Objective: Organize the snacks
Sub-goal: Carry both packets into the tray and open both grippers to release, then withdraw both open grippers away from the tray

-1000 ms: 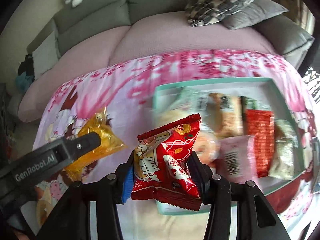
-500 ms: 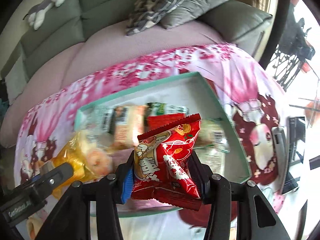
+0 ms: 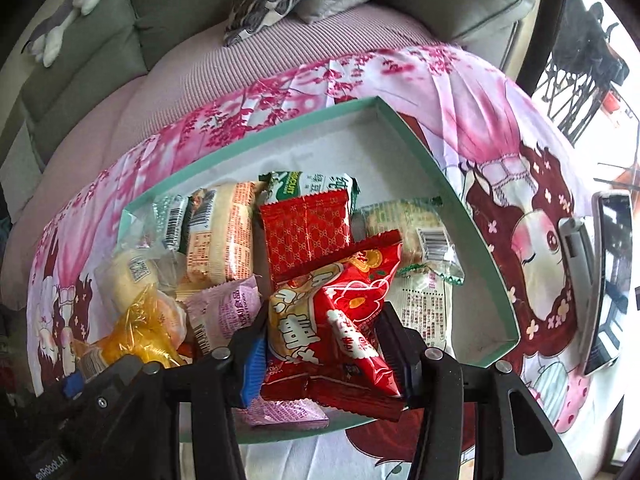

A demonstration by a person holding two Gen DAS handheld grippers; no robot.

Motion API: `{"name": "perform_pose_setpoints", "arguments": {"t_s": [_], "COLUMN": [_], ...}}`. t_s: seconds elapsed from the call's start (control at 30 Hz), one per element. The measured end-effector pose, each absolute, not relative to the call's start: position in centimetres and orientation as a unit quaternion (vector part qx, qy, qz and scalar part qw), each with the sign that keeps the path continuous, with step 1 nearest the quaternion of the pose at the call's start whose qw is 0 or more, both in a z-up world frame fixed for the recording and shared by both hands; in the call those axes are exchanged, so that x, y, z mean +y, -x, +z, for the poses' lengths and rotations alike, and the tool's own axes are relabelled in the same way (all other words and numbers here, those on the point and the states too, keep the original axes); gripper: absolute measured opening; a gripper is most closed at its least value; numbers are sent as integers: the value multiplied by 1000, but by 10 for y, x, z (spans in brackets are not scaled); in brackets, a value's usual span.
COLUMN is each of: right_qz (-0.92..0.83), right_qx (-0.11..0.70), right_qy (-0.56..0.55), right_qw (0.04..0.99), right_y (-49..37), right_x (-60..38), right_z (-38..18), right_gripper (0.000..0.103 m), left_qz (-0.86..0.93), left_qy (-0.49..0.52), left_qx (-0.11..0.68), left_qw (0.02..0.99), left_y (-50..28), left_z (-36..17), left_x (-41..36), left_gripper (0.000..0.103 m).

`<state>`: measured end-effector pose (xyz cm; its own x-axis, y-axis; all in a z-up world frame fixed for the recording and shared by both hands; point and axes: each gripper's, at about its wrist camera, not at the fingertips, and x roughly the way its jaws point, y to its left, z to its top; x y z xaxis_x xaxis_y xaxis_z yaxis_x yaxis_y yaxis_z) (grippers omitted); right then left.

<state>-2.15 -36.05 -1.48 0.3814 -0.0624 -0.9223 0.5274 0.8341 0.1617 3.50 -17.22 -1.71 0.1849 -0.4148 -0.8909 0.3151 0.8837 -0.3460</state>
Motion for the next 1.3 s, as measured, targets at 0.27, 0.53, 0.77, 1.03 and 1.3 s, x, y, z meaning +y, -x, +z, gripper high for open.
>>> {"name": "perform_pose_setpoints", "arguments": {"t_s": [0.27,0.53,0.77,1.03,1.3], "right_qz": [-184,-184,-193,-185,-187], "right_qx": [519,494,477,473,473], "right_qy": [-241,-226,-213,-194,-181], "right_qw": [799,819,831,839,841], "right_y": [35,54,69,77,82], "right_x": [-356,-324,-285,-243,-234], "right_z": [-13,0,4,0,-15], "right_gripper": [80,103,103,103,103], "left_qz": [-247,-216,-121,-87,-68], "left_qy": [71,74,-16,-44,-55], "left_qx": [584,548,488,513,544], "left_qw": [770,804,864,853,834], "left_y": [-31,-19,1,11,17], "left_z": [-10,-1,4,-8,-24], "left_x": [-152,-108,-70,-52,-47], "left_gripper": [84,93,93,93,93]}}
